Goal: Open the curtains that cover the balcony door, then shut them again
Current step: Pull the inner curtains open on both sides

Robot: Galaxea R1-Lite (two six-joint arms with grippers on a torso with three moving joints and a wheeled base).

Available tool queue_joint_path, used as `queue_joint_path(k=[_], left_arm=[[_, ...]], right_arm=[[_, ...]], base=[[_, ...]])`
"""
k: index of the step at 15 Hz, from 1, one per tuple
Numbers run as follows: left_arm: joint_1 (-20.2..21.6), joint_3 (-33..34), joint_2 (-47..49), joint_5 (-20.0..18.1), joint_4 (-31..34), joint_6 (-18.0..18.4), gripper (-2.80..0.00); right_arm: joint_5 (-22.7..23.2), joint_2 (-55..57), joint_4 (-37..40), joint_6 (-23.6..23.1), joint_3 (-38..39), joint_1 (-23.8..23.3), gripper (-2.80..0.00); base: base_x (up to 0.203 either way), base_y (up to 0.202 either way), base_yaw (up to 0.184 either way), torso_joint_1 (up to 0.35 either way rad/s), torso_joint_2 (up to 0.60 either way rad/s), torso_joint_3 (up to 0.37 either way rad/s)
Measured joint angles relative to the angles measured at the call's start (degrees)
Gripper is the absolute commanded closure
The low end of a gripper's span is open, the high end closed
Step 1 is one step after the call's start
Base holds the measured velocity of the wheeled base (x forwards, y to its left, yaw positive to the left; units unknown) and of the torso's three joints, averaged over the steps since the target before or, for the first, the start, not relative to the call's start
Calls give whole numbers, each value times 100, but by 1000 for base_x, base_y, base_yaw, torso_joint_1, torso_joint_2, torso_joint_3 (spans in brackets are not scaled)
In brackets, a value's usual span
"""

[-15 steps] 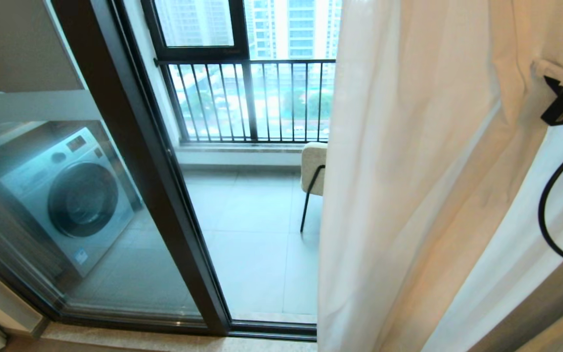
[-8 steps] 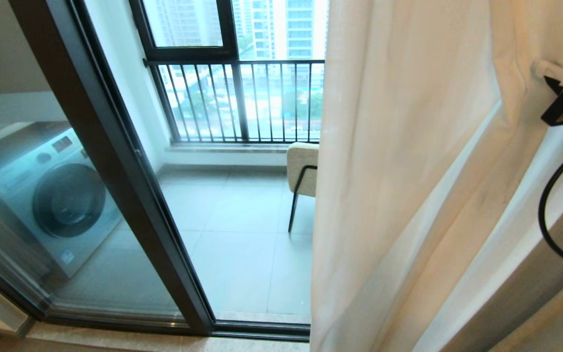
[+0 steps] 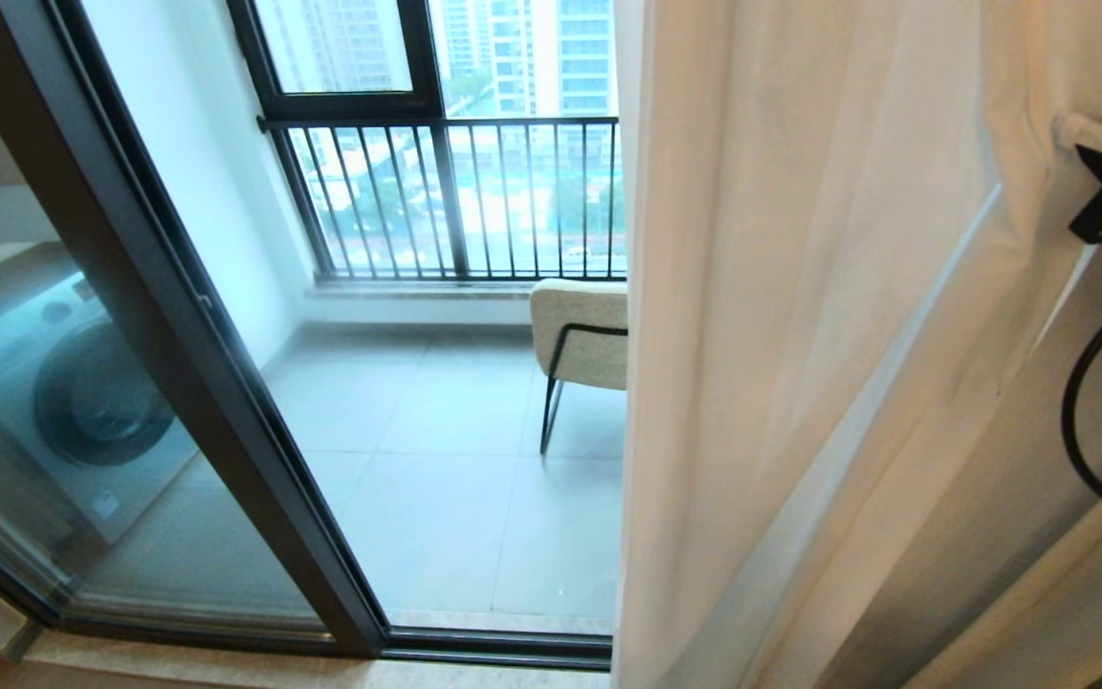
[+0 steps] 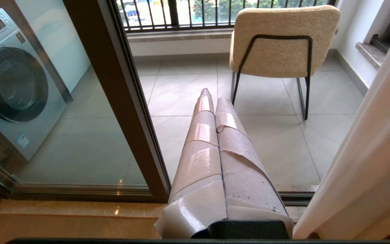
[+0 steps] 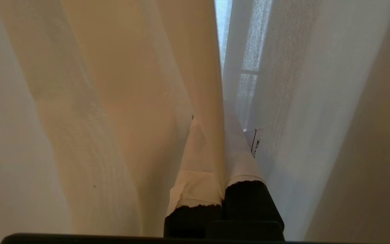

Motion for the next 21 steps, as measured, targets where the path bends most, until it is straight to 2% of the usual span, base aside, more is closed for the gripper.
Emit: queue_joint_path(k=[13, 21], left_arm=[[-2, 0, 0, 2, 2, 5, 0], [0, 0, 0, 3, 3, 2, 0]], right_arm=[[11, -22, 77, 24, -171, 0, 0], [37, -154, 544, 50, -625, -464, 0]], base=[[0, 0, 0, 0, 0, 0], [0, 0, 0, 0, 0, 0]])
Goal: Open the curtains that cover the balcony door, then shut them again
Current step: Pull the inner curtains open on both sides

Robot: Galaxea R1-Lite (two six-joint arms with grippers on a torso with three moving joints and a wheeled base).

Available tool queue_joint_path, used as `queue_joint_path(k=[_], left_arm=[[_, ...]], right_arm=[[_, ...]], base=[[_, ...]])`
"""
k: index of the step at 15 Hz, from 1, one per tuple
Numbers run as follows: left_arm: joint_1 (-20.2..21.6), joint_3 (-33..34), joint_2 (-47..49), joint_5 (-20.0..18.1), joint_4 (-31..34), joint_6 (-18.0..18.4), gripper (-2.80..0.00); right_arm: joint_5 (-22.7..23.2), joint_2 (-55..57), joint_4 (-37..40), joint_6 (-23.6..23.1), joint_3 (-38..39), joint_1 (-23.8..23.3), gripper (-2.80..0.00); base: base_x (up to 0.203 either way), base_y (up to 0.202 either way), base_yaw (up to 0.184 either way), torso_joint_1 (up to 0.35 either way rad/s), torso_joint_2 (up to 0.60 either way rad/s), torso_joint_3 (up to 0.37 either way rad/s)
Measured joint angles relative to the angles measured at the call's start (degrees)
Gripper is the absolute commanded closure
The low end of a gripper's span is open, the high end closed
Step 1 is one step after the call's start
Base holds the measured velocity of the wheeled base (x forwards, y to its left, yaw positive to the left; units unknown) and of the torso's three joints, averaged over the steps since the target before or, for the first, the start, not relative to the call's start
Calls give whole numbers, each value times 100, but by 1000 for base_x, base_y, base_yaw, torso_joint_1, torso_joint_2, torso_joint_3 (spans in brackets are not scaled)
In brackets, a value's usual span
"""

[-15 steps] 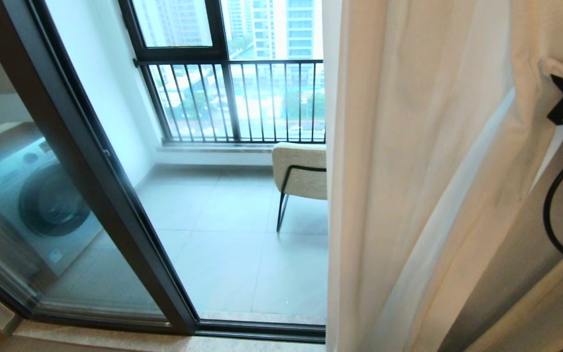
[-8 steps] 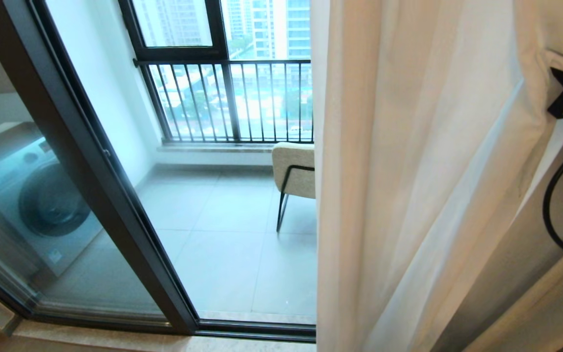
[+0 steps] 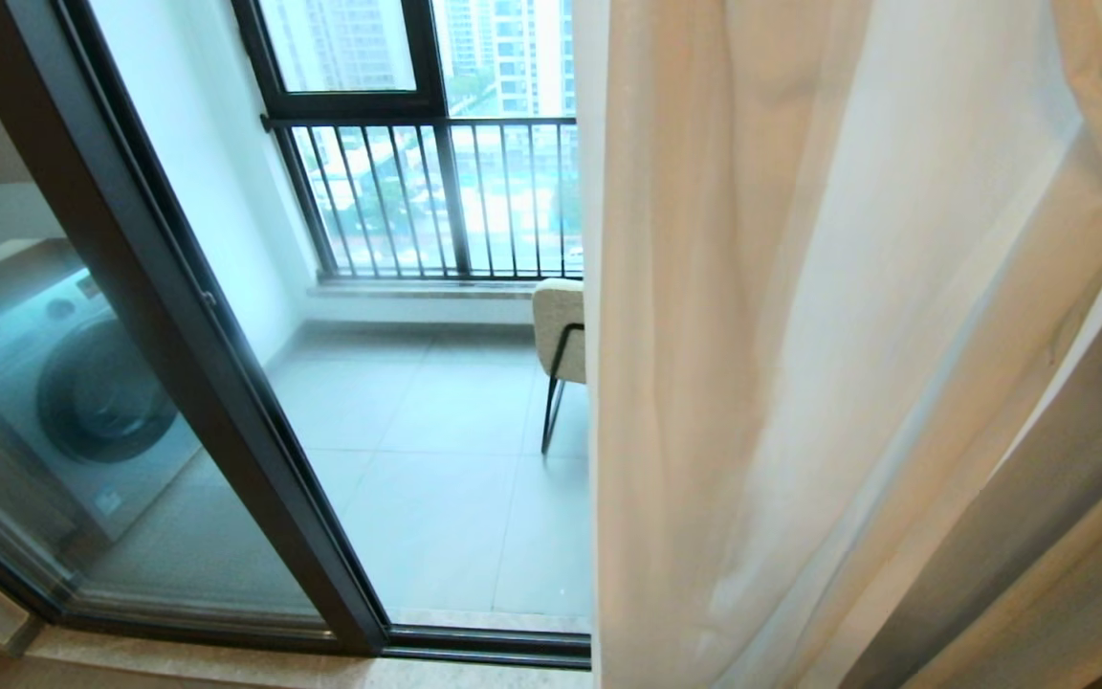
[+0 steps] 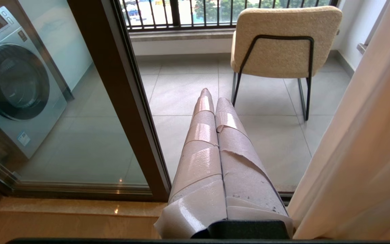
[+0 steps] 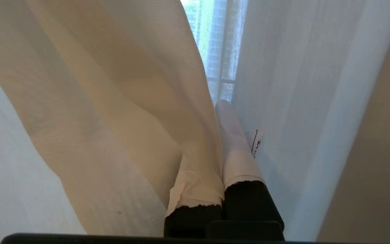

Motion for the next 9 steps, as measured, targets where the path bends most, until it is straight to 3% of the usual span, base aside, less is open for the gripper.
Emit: queue_joint_path(k=[9], left_arm=[[0, 0, 0, 2, 0, -2, 0]], right_arm=[[12, -102, 855, 301, -858, -1236, 0]], base=[[0, 0, 0, 0, 0, 0]])
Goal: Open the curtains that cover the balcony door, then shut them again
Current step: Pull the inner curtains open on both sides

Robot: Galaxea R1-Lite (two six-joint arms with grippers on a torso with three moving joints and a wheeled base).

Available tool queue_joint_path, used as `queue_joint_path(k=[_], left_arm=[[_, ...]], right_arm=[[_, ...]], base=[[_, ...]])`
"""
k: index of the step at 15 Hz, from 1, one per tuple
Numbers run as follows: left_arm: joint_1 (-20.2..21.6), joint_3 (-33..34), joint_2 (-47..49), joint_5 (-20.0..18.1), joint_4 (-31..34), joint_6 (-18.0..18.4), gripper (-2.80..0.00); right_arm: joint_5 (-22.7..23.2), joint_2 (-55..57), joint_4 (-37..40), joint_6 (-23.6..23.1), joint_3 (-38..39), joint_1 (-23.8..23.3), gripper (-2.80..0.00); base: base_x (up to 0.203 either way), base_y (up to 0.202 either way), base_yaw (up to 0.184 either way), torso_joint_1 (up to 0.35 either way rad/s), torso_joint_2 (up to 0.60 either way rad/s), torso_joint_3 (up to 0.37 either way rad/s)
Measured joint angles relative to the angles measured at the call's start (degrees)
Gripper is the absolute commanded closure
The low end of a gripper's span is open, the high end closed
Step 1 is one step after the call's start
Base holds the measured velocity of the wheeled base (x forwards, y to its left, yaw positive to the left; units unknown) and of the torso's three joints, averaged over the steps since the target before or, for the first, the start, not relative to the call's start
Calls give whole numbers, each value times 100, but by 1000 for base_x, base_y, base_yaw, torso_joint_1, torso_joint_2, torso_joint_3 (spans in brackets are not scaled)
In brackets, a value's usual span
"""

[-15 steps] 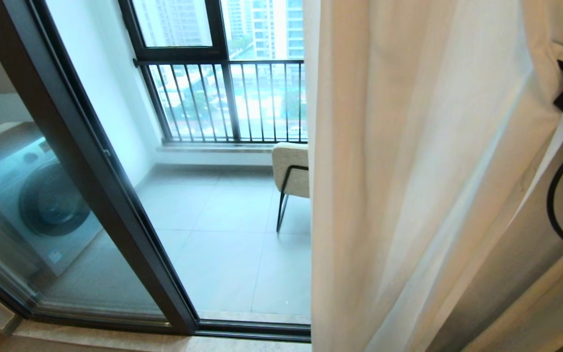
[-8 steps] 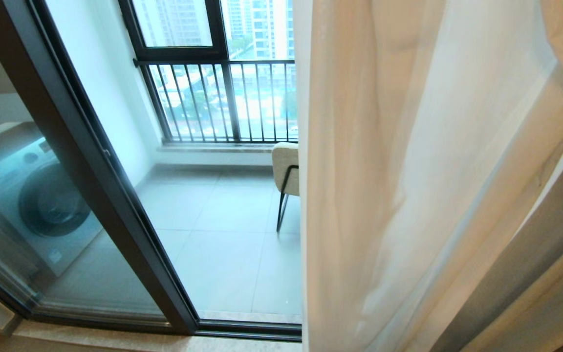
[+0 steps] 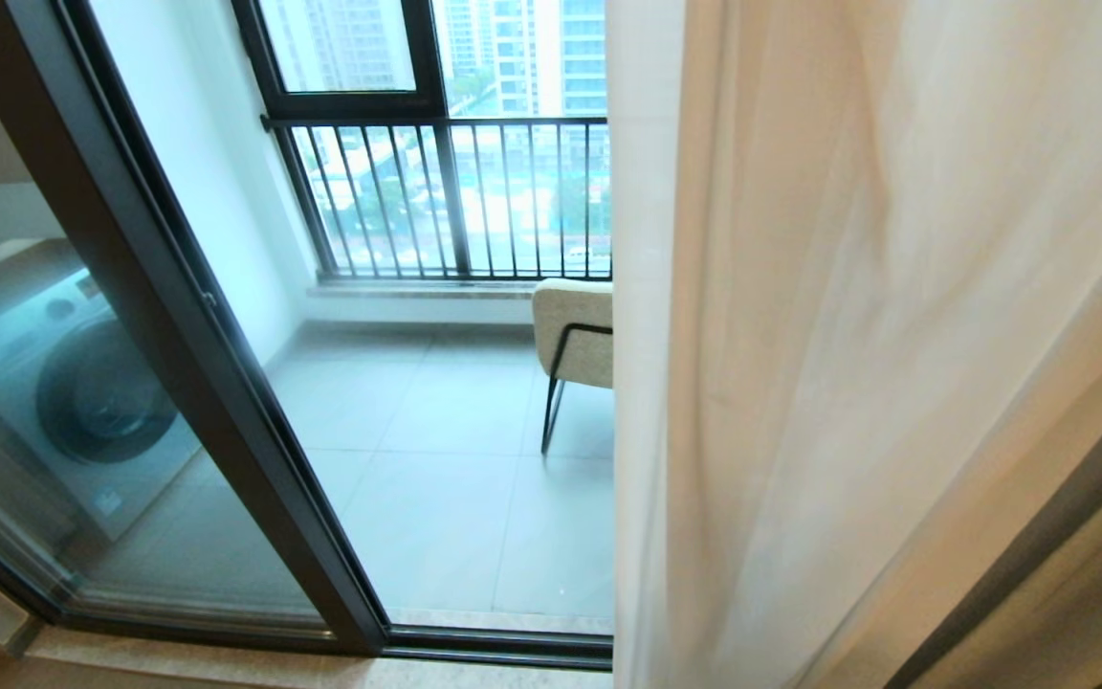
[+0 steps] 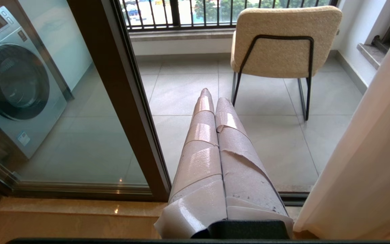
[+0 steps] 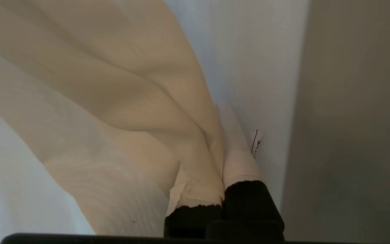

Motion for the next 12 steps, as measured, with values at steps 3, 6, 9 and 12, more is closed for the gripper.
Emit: queue_joint_path(k=[3, 6, 9, 12], left_arm=[[0, 0, 0, -2, 0, 0, 0], [0, 0, 0, -2, 0, 0, 0], [0, 0, 0, 0, 2, 4, 0], [-2, 0, 0, 0, 2, 2, 0]], right_arm=[[13, 95, 240, 222, -358, -636, 0], [32, 310, 523, 391, -978, -1289, 0], [106, 551, 855, 505, -1564, -1974, 0], [449, 726, 1062, 585, -1931, -2651, 0]], base=[[0, 0, 0, 0, 0, 0], [0, 0, 0, 0, 0, 0], [0, 0, 0, 0, 0, 0], [0, 0, 0, 0, 0, 0]])
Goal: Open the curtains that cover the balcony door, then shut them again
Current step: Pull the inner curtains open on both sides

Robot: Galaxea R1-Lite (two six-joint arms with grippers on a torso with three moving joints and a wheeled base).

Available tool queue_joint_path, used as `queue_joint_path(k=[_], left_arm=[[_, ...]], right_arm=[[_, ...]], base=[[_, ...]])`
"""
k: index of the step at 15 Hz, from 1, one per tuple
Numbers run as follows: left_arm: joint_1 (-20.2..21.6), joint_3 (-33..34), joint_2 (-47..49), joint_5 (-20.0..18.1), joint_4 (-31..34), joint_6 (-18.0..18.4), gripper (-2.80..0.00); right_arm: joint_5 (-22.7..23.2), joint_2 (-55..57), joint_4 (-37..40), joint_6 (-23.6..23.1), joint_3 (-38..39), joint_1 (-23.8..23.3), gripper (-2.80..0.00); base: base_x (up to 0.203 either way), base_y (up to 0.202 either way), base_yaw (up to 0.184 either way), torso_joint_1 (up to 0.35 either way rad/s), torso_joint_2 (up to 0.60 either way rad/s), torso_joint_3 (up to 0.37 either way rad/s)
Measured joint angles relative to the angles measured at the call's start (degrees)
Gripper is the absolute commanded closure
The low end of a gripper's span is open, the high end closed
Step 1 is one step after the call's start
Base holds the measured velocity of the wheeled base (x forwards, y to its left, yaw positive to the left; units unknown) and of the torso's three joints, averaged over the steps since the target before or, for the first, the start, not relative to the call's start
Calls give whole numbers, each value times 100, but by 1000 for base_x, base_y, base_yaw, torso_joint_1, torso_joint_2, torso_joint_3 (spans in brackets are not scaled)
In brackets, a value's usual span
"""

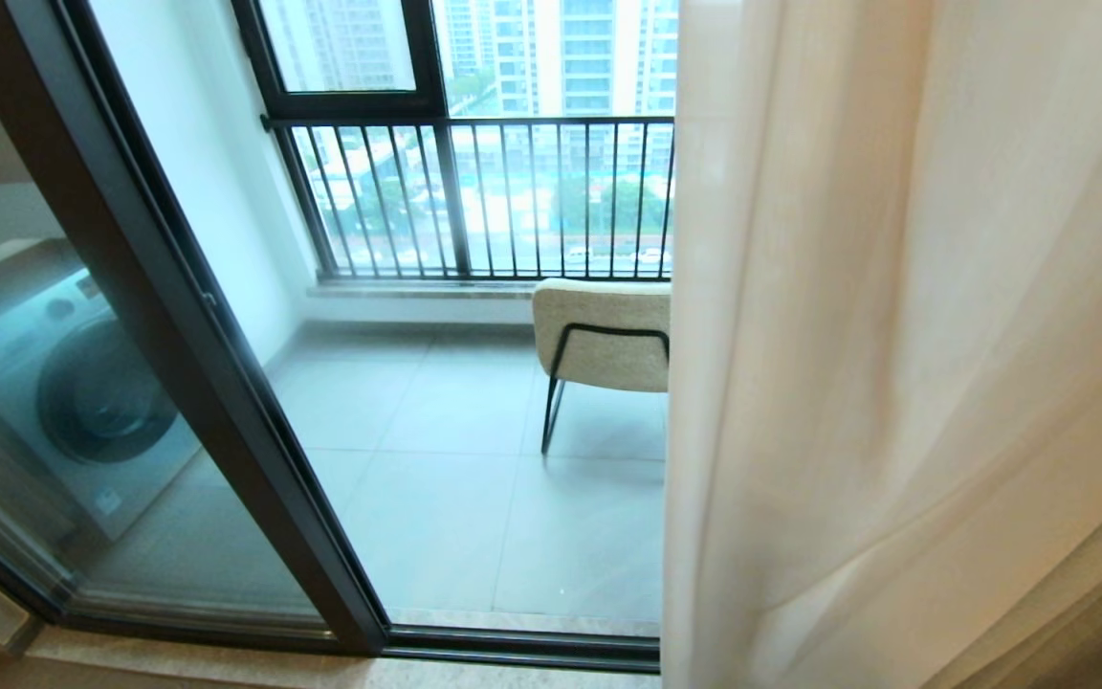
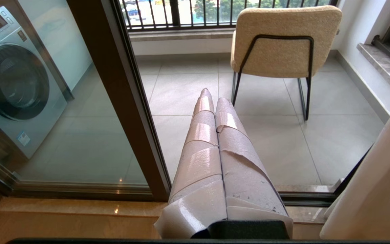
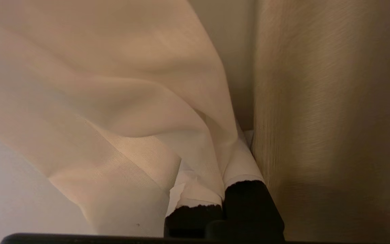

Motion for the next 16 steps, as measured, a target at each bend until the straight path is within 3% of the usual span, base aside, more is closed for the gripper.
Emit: queue_joint_path(k=[8, 16], left_arm=[[2, 0, 0, -2, 0, 2, 0], [2, 0, 0, 0, -2, 2, 0]], right_arm=[[443, 479, 310, 15, -750, -1423, 0], [454, 1528, 251, 93, -1589, -2367, 0]], base=[[0, 0, 0, 0, 0, 0], [0, 0, 0, 0, 0, 0]])
